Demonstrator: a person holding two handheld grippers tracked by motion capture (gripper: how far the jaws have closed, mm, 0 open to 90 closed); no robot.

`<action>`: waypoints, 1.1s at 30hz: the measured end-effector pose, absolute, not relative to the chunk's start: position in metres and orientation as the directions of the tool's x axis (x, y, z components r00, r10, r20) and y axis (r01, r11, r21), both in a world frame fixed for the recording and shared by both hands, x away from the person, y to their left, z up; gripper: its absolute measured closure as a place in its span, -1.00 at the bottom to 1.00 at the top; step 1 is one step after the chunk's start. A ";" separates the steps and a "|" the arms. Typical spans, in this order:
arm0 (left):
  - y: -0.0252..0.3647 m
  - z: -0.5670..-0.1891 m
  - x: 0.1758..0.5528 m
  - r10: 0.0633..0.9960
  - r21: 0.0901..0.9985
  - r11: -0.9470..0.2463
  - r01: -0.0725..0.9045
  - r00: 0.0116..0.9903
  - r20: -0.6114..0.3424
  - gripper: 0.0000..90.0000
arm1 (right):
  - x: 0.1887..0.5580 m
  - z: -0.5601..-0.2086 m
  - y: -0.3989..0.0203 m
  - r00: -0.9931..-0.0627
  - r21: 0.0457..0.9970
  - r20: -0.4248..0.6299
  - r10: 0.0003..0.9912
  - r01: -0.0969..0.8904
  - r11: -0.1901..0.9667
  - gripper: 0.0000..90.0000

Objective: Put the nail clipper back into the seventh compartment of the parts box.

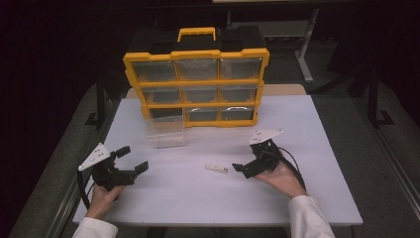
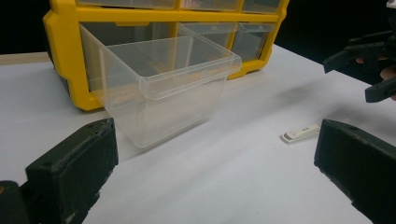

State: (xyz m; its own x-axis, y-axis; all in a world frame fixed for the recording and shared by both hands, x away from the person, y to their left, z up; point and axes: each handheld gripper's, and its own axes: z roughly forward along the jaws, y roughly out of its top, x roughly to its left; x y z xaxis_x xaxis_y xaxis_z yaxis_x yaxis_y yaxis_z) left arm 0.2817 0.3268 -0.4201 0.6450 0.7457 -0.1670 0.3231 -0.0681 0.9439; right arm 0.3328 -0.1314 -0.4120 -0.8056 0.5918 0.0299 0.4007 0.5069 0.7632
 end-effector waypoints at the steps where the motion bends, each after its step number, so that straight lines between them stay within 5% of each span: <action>1: 0.327 -0.420 0.282 0.747 0.944 -0.066 0.323 0.644 -0.168 -1.00 | 0.333 -0.412 -0.130 -0.808 0.761 0.028 0.589 0.399 0.511 -1.00; 27: 0.328 -0.421 0.282 0.747 0.944 -0.057 0.324 0.642 -0.175 -1.00 | 0.350 -0.438 -0.075 -0.876 0.614 0.034 0.480 0.398 0.682 -1.00; 33: 0.328 -0.421 0.282 0.748 0.944 -0.052 0.325 0.639 -0.179 -1.00 | 0.354 -0.438 -0.062 -0.904 0.590 0.026 0.427 0.358 0.723 -0.80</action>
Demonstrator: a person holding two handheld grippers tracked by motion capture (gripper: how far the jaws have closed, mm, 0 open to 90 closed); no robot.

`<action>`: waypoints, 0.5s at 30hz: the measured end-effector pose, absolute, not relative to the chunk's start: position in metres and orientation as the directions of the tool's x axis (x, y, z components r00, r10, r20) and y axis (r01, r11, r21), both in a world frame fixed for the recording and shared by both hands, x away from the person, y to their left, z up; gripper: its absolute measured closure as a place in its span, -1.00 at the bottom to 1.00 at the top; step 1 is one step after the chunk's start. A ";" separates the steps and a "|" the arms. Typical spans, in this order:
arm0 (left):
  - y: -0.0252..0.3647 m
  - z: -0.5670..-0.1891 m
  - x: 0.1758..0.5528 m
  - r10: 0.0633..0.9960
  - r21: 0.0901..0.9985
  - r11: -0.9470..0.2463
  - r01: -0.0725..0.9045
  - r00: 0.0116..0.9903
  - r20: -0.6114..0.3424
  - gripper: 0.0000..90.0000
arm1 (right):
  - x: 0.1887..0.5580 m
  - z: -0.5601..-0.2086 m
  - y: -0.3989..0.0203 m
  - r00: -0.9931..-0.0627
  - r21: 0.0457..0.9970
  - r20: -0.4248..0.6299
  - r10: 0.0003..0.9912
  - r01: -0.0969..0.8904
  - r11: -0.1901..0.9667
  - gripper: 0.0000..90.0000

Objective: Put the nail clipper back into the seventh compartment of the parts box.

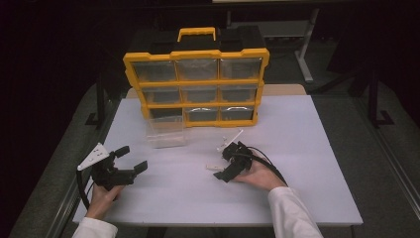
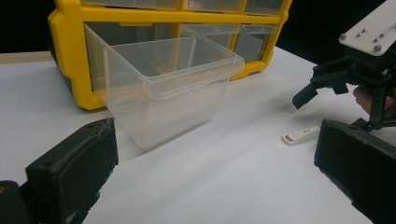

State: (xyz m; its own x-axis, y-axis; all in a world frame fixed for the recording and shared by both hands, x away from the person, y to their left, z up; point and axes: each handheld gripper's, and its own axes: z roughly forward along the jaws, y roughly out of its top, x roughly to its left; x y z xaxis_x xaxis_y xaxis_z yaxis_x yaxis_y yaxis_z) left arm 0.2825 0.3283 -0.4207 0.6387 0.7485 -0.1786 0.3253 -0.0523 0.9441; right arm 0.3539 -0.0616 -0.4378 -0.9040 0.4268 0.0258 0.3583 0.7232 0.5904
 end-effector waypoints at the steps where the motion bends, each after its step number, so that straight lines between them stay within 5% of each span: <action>1: 0.329 -0.421 0.283 0.749 0.944 -0.053 0.326 0.638 -0.179 -1.00 | 0.355 -0.438 -0.060 -0.908 0.585 0.028 0.417 0.353 0.730 -0.74; 5: 0.329 -0.421 0.283 0.748 0.943 -0.055 0.328 0.639 -0.179 -1.00 | 0.355 -0.438 -0.056 -0.913 0.575 0.031 0.406 0.349 0.740 -0.67; 15: 0.328 -0.421 0.283 0.755 0.944 -0.059 0.325 0.633 -0.170 -1.00 | 0.357 -0.437 -0.057 -0.928 0.585 0.032 0.371 0.319 0.746 -0.07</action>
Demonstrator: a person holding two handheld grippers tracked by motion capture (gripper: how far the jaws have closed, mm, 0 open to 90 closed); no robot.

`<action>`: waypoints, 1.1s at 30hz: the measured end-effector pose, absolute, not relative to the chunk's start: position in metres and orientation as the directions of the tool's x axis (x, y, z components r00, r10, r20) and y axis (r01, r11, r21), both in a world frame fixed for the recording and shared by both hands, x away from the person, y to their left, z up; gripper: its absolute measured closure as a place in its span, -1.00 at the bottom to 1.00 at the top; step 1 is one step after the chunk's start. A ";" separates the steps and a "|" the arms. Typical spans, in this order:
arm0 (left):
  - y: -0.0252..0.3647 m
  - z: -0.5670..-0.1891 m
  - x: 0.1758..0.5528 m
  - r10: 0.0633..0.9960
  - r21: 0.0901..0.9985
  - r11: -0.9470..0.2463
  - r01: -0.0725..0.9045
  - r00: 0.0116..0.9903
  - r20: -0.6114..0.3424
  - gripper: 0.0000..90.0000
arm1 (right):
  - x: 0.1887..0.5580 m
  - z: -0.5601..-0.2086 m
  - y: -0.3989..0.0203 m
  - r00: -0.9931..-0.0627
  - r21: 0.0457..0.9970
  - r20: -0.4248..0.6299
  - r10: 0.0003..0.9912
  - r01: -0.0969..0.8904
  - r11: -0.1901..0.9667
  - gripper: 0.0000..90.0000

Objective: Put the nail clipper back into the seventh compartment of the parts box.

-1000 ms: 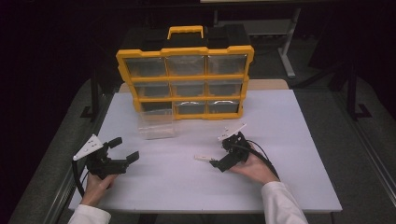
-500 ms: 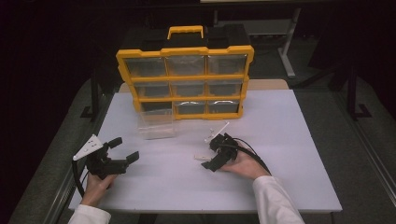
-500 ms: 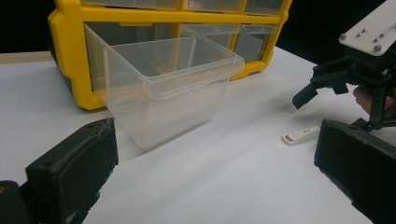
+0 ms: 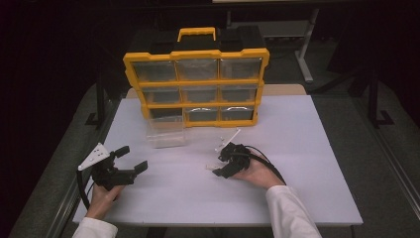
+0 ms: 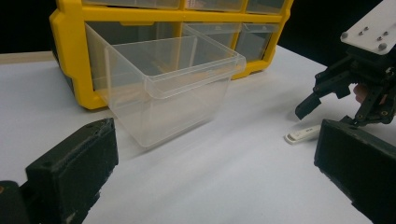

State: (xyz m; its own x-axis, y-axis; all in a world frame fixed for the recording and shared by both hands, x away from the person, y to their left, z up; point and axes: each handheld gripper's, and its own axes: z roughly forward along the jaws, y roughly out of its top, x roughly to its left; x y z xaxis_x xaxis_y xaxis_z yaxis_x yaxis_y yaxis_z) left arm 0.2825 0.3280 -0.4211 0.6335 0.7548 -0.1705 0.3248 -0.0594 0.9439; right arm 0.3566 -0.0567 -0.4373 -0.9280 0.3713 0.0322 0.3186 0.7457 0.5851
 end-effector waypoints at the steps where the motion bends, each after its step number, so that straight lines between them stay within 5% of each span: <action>1: 0.328 -0.421 0.283 0.756 0.944 -0.060 0.324 0.633 -0.169 -1.00 | 0.357 -0.438 -0.057 -0.928 0.583 0.030 0.371 0.318 0.748 -0.04; 12: 0.329 -0.421 0.283 0.756 0.944 -0.055 0.325 0.632 -0.173 -1.00 | 0.356 -0.440 -0.055 -0.938 0.579 0.013 0.348 0.291 0.762 0.23; 21: 0.329 -0.421 0.283 0.755 0.945 -0.054 0.323 0.632 -0.174 -1.00 | 0.355 -0.442 -0.053 -0.945 0.569 0.003 0.328 0.271 0.776 0.65; 33: 0.328 -0.421 0.283 0.750 0.944 -0.056 0.324 0.637 -0.174 -1.00 | 0.357 -0.441 -0.054 -0.944 0.575 0.059 0.323 0.297 0.763 0.69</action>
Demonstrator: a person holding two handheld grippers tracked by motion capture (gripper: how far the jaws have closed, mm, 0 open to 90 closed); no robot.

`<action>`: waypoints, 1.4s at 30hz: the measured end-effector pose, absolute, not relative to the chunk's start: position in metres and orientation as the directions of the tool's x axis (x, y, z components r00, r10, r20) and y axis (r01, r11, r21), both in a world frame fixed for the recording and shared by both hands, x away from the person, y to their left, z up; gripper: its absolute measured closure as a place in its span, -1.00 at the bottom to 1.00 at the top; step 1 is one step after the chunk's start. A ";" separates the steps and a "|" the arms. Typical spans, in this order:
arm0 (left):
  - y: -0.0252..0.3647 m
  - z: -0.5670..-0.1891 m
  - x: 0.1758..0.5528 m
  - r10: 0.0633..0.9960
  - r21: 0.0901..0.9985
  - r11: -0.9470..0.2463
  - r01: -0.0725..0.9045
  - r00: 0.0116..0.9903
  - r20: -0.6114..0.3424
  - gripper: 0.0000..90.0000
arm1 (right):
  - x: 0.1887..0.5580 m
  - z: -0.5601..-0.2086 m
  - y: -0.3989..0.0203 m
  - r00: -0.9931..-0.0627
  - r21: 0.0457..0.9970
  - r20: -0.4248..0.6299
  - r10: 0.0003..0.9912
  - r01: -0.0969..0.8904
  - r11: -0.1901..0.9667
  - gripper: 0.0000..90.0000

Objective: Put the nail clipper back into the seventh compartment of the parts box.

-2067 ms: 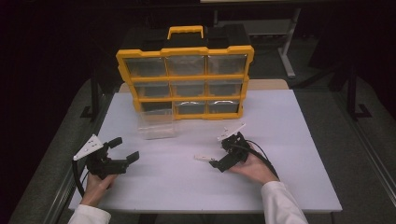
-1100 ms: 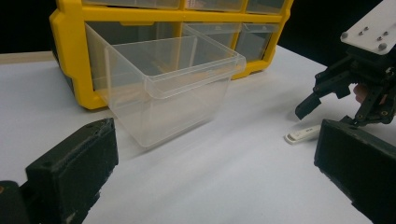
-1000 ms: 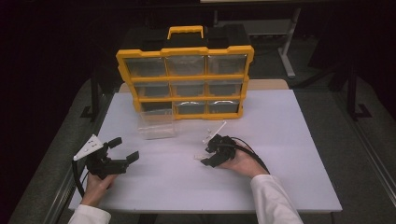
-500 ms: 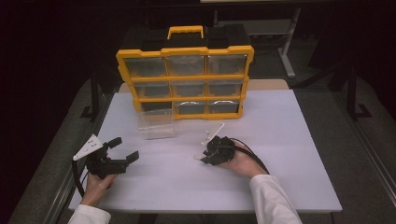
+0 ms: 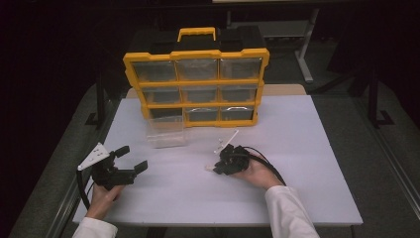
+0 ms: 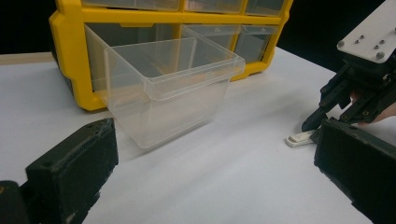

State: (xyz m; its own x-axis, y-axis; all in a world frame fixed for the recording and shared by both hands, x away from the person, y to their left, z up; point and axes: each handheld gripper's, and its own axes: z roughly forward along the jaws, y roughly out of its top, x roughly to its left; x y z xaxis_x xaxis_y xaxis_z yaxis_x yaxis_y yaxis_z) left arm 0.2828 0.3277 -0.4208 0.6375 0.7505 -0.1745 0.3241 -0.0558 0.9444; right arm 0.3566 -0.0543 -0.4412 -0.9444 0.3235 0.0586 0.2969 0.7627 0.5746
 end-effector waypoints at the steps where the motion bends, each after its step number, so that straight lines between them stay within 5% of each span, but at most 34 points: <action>1: 0.328 -0.421 0.283 0.751 0.944 -0.056 0.325 0.637 -0.175 -1.00 | 0.357 -0.441 -0.054 -0.944 0.575 0.059 0.323 0.297 0.763 0.69; 42: 0.330 -0.422 0.284 0.752 0.942 -0.045 0.333 0.632 -0.188 -1.00 | 0.368 -0.401 -0.068 -0.923 0.618 0.075 0.376 0.339 0.709 0.69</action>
State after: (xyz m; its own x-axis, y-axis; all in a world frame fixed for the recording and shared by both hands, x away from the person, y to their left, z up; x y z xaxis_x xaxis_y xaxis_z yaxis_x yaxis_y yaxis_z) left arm 0.2841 0.3296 -0.4220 0.6318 0.7521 -0.1876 0.3333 -0.0451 0.9418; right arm 0.3678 -0.0682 -0.4007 -0.9234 0.3763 0.0750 0.3392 0.7090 0.6183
